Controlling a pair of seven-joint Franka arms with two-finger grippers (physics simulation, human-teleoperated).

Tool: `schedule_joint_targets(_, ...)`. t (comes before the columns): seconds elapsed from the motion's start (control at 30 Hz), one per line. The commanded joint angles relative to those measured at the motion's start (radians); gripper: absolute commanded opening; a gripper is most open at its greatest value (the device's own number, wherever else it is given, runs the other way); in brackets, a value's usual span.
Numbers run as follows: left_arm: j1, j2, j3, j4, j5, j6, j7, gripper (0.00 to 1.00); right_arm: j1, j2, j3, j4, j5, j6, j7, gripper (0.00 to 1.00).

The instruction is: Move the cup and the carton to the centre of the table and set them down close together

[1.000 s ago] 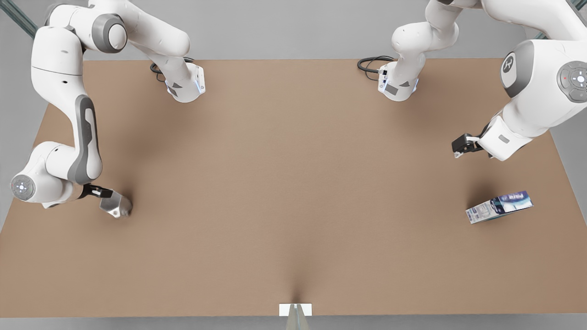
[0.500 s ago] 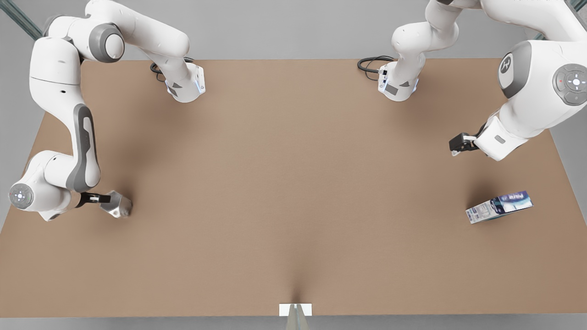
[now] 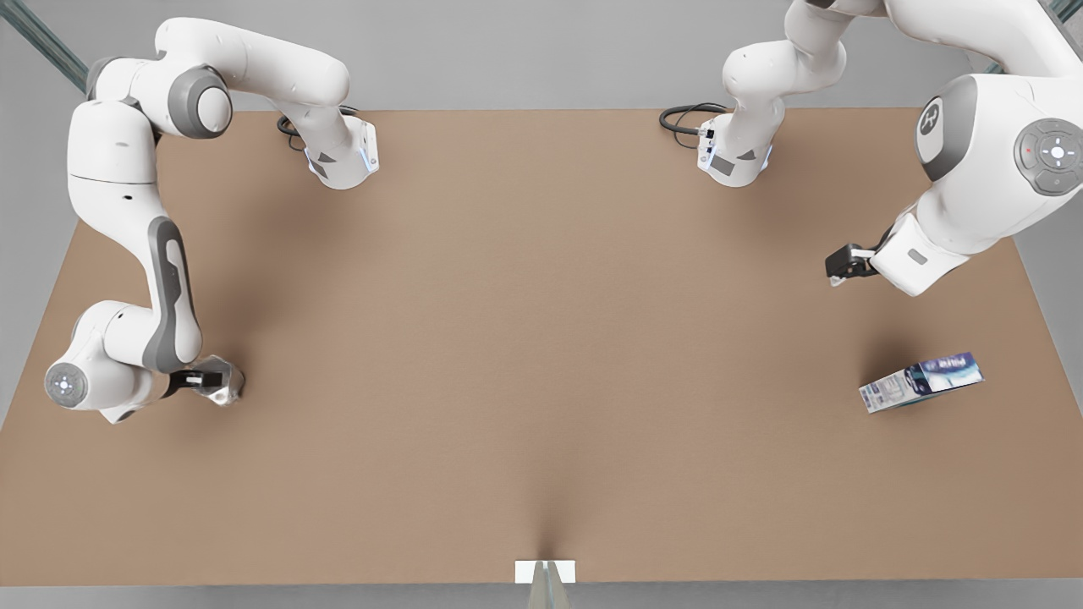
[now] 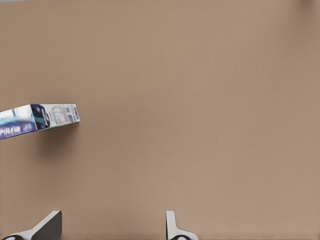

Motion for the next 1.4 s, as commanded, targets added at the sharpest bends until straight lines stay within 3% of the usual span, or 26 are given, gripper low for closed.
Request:
schedule_joint_targets(0.0, 0.0, 0.0, 0.0, 0.0, 0.0, -0.002, 0.0, 1.0, 0.0, 0.0, 0.0, 0.0, 0.0, 0.0, 0.0, 0.79)
schedule_joint_targets(0.03, 0.0, 0.0, 0.0, 0.0, 0.0, -0.006, 0.0, 1.0, -0.005, 0.0, 0.0, 0.0, 0.001, 0.0, 0.0, 0.78)
schedule_joint_targets(0.07, -0.001, -0.002, -0.002, 0.0, 0.0, -0.009, 0.0, 1.0, -0.006, 0.001, 0.0, -0.002, 0.001, 0.0, 0.0, 0.58)
schedule_joint_targets(0.13, -0.006, -0.003, -0.005, 0.0, 0.0, -0.014, -0.002, 1.0, -0.005, 0.008, 0.0, -0.002, 0.003, 0.002, 0.002, 0.34)
schedule_joint_targets(0.23, -0.008, -0.003, -0.006, 0.0, 0.0, -0.025, -0.003, 1.0, -0.032, 0.006, 0.031, -0.002, 0.003, 0.0, 0.002, 0.23)
schedule_joint_targets(0.63, -0.014, -0.005, -0.006, 0.0, 0.0, -0.028, -0.003, 1.0, -0.039, 0.014, 0.034, -0.011, 0.003, 0.017, -0.005, 0.21)
schedule_joint_targets(0.83, -0.011, -0.003, -0.006, 0.003, 0.005, -0.015, 0.005, 1.0, -0.055, 0.001, 0.098, 0.011, 0.003, 0.008, 0.003, 0.21)
schedule_joint_targets(0.93, 0.02, -0.005, -0.003, 0.003, 0.005, 0.0, 0.021, 1.0, 0.035, 0.001, 0.161, 0.07, 0.009, 0.006, 0.014, 0.21)
schedule_joint_targets(1.1, 0.239, 0.113, -0.003, 0.008, 0.003, 0.224, 0.903, 1.0, 0.34, 0.072, 0.147, 0.232, 0.089, 0.012, 0.12, 0.21)
schedule_joint_targets(1.2, 0.244, 0.19, -0.005, 0.0, 0.003, 0.356, 1.042, 1.0, 0.742, 0.166, -0.198, 0.379, 0.391, 0.006, 0.163, 0.21)
schedule_joint_targets(1.37, 0.315, 0.279, -0.005, 0.012, 0.002, 0.426, 1.084, 1.0, 1.06, 0.316, -0.445, 0.525, 0.644, -0.028, 0.325, 0.21)
